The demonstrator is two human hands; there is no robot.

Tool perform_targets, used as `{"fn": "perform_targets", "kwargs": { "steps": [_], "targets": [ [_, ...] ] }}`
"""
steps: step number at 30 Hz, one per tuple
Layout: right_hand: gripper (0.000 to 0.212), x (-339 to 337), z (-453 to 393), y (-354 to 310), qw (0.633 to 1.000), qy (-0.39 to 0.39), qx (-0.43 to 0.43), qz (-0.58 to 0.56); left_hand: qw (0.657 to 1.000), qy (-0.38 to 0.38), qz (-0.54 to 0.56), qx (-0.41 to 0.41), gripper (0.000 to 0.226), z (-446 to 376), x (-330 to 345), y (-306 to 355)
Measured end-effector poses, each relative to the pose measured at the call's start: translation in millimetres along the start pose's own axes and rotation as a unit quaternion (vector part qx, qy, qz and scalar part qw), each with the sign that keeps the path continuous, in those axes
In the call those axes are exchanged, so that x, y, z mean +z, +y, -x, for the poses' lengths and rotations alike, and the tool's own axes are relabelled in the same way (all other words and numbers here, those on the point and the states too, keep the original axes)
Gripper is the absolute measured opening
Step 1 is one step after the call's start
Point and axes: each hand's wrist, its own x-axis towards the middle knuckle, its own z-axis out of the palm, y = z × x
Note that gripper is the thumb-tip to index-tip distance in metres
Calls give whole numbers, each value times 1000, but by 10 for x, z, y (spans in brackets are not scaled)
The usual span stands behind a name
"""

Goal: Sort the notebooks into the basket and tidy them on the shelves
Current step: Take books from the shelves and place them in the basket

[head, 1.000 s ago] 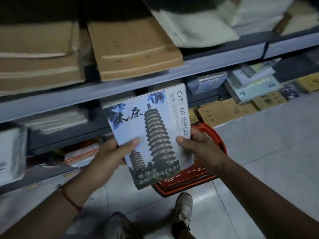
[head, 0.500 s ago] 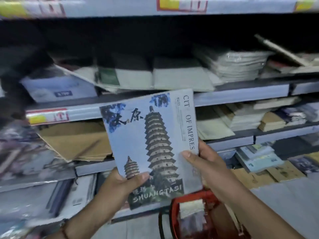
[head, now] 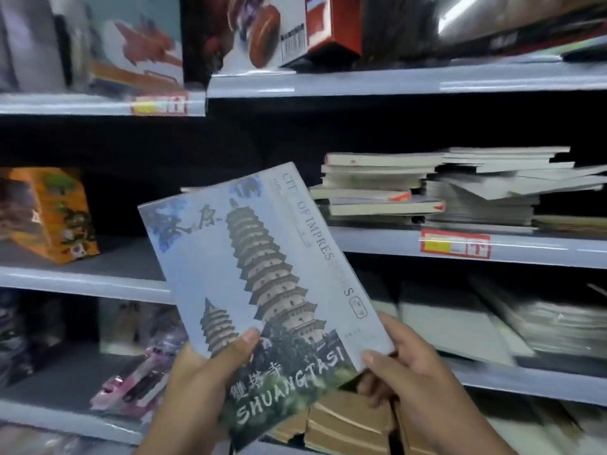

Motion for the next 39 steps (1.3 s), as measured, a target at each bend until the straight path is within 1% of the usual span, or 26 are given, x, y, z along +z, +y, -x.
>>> {"fn": "perform_targets", "kwargs": {
  "steps": [3, 4, 6, 8, 10, 12, 15, 16, 17, 18, 19, 20, 21, 23, 25, 29, 31, 32, 33, 35, 37, 39],
  "targets": [
    [36, 264, -259, -416, 999, 12, -21, -36, 999, -30, -6, 36, 34, -280, -74, 480],
    [31, 334, -358, -547, 998, 20, -22, -57, 999, -27, -9, 39, 28, -407, -91, 632],
    [22, 440, -605, -783, 993, 45, -14, -109, 999, -15, -28, 22, 25, -707, -91, 920],
    [13, 500, -894, -991, 984, 73, 1, -164, 998, -54, -37, -10, 21, -1000, -33, 1160],
    [4, 513, -1198, -1176, 974, 97, 19, -203, 994, -102, -37, -25, 9, -1276, 31, 1316],
    [6, 494, -1465, -1295, 969, 116, 30, -217, 988, -140, -59, -33, 9, -1518, 36, 1365],
    [6, 498, -1766, -1328, 967, 145, 40, -207, 981, -181, -63, -40, 20, -1691, 0, 1351],
    [6, 519, -1837, -1304, 967, 153, 46, -196, 979, -189, -65, -31, 27, -1713, -14, 1325],
    [6, 538, -1895, -1268, 968, 164, 52, -181, 979, -193, -71, -13, 42, -1733, -29, 1287],
    [6, 561, -1942, -1230, 969, 175, 58, -166, 977, -194, -87, 8, 62, -1742, -45, 1237],
    [6, 576, -1982, -1192, 968, 187, 62, -153, 973, -196, -118, 34, 74, -1740, -60, 1186],
    [7, 593, -2010, -1167, 968, 200, 63, -141, 966, -196, -153, 64, 72, -1741, -65, 1141],
    [7, 605, -2027, -1151, 968, 211, 62, -120, 960, -187, -187, 96, 63, -1755, -63, 1102],
    [15, 629, -2043, -1149, 970, 228, 56, -55, 948, -156, -232, 153, 44, -1795, -51, 1051],
    [20, 662, -2021, -1159, 971, 233, 49, -8, 935, -129, -269, 191, 33, -1842, -41, 1023],
    [28, 678, -1898, -1173, 977, 209, 30, 9, 932, -127, -262, 216, 30, -1892, -90, 977],
    [33, 647, -1777, -1126, 976, 215, 2, 43, 925, -113, -264, 248, 21, -1867, -129, 937],
    [35, 626, -1693, -1080, 972, 221, -21, 79, 920, -111, -269, 262, 13, -1836, -153, 907],
    [36, 608, -1592, -1020, 965, 223, -48, 132, 914, -123, -280, 267, 7, -1795, -173, 867],
    [32, 562, -1365, -842, 941, 212, -92, 248, 889, -187, -327, 260, 10, -1698, -194, 731],
    [27, 483, -1142, -581, 919, 192, -102, 330, 851, -264, -383, 244, 12, -1604, -199, 519],
    [32, 380, -923, -252, 903, 172, -86, 384, 804, -318, -446, 234, 7, -1522, -194, 221]
  ]
}}
